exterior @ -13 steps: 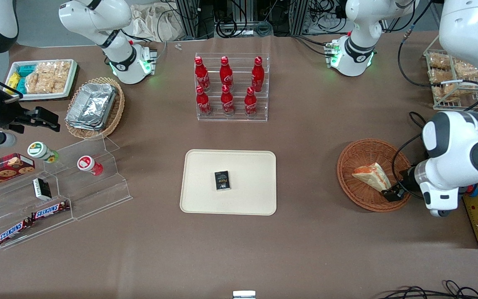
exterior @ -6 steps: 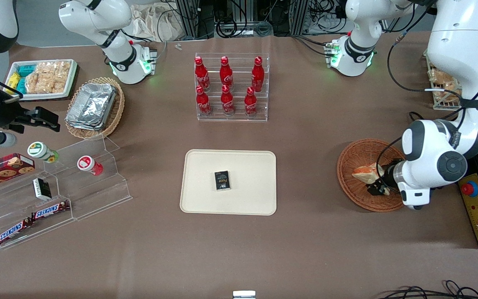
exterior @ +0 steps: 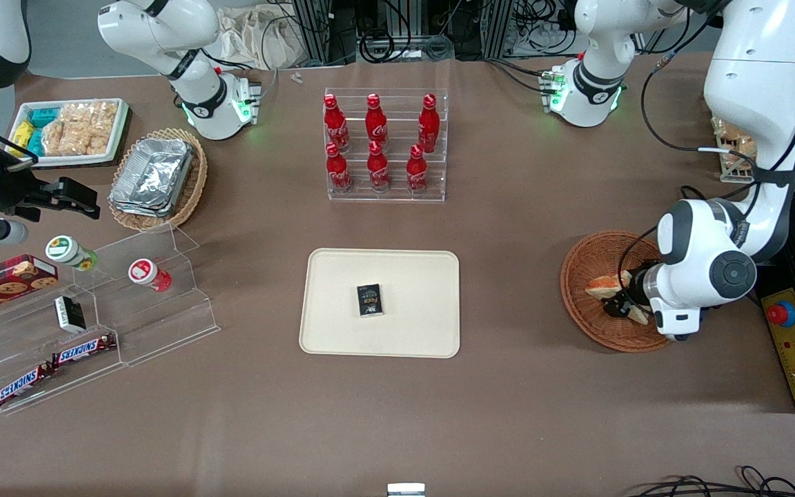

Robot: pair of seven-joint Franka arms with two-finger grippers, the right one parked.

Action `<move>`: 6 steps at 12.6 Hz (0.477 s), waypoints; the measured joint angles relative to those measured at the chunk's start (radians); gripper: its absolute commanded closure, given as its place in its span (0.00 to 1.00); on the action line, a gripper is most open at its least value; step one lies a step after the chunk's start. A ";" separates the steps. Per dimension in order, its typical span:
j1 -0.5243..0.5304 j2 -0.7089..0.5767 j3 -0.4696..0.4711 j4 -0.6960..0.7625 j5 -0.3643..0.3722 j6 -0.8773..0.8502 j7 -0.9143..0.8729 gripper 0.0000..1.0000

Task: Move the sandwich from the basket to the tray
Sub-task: 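Close the left gripper on the wrapped sandwich's edge, then lift the sandwich out of the basket with the left gripper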

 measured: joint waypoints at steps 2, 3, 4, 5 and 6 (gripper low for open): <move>0.000 0.000 0.000 0.015 0.000 0.023 -0.053 1.00; 0.000 0.000 -0.001 0.025 0.000 0.026 -0.065 1.00; 0.000 -0.001 -0.001 0.036 0.000 0.026 -0.071 1.00; 0.000 -0.003 -0.002 0.052 0.000 0.025 -0.074 1.00; 0.000 -0.010 -0.002 0.075 0.000 0.016 -0.074 1.00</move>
